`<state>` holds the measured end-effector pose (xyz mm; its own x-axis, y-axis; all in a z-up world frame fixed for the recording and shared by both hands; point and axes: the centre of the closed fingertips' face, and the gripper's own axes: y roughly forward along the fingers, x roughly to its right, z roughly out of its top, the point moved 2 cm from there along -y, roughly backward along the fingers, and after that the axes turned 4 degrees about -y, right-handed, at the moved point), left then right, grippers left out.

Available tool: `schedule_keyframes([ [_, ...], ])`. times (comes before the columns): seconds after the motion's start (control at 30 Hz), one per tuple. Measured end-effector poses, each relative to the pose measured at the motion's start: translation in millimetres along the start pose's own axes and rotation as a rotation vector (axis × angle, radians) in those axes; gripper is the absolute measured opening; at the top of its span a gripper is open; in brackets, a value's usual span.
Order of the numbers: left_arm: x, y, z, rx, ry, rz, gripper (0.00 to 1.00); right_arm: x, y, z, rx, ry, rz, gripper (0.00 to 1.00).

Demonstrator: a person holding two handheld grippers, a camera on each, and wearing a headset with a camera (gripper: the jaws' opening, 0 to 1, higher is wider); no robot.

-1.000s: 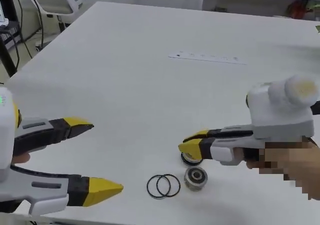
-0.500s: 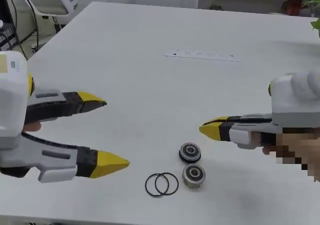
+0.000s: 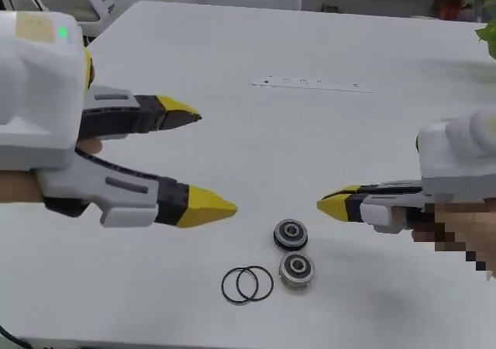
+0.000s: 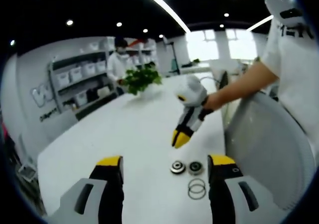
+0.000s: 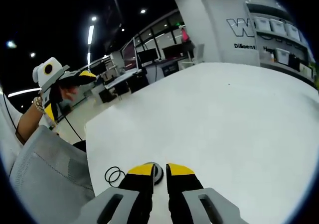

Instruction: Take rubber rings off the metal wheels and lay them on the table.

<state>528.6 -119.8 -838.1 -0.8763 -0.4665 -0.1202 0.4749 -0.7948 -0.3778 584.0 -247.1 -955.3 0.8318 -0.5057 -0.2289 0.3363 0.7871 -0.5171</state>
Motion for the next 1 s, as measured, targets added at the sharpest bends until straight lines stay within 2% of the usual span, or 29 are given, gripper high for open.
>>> schedule_keyframes([
  [0.23, -6.9, 24.7, 17.3, 0.026, 0.043, -0.020, 0.67, 1.2, 1.9, -9.5, -0.034, 0.005, 0.005, 0.07],
  [0.33, -7.9, 38.3, 23.5, 0.050, 0.033, -0.038, 0.63, 1.6, 2.2, -11.5, -0.040, 0.010, 0.006, 0.07],
  [0.53, -9.8, 64.8, 27.1, 0.073, 0.032, -0.066, 0.60, 2.2, 1.6, -12.7, -0.043, 0.015, 0.004, 0.07],
  [0.63, -13.1, 75.6, 25.4, 0.081, 0.024, -0.064, 0.58, 2.0, 1.8, -13.5, -0.047, 0.015, 0.006, 0.07],
  [0.67, -19.2, 81.5, 22.7, 0.090, 0.012, -0.065, 0.57, 2.1, 1.8, -13.9, -0.048, 0.014, 0.005, 0.07],
  [0.7, -20.2, 84.7, 20.8, 0.092, 0.004, -0.064, 0.56, 2.2, 1.8, -14.1, -0.049, 0.014, 0.005, 0.07],
  [0.8, -24.9, 96.5, 8.6, 0.086, -0.037, -0.044, 0.51, 2.9, 2.0, -15.6, -0.055, 0.014, 0.004, 0.07],
  [0.87, -25.2, 101.1, 3.7, 0.103, -0.083, -0.037, 0.50, 3.2, 2.1, -16.3, -0.057, 0.016, 0.005, 0.07],
  [0.93, -24.4, 105.5, -5.0, 0.110, -0.101, -0.031, 0.48, 3.4, 2.2, -17.2, -0.060, 0.017, 0.005, 0.07],
  [1.0, -21.1, 109.5, -15.8, 0.097, -0.104, -0.031, 0.46, 3.7, 2.5, -18.0, -0.062, 0.018, 0.006, 0.07],
])
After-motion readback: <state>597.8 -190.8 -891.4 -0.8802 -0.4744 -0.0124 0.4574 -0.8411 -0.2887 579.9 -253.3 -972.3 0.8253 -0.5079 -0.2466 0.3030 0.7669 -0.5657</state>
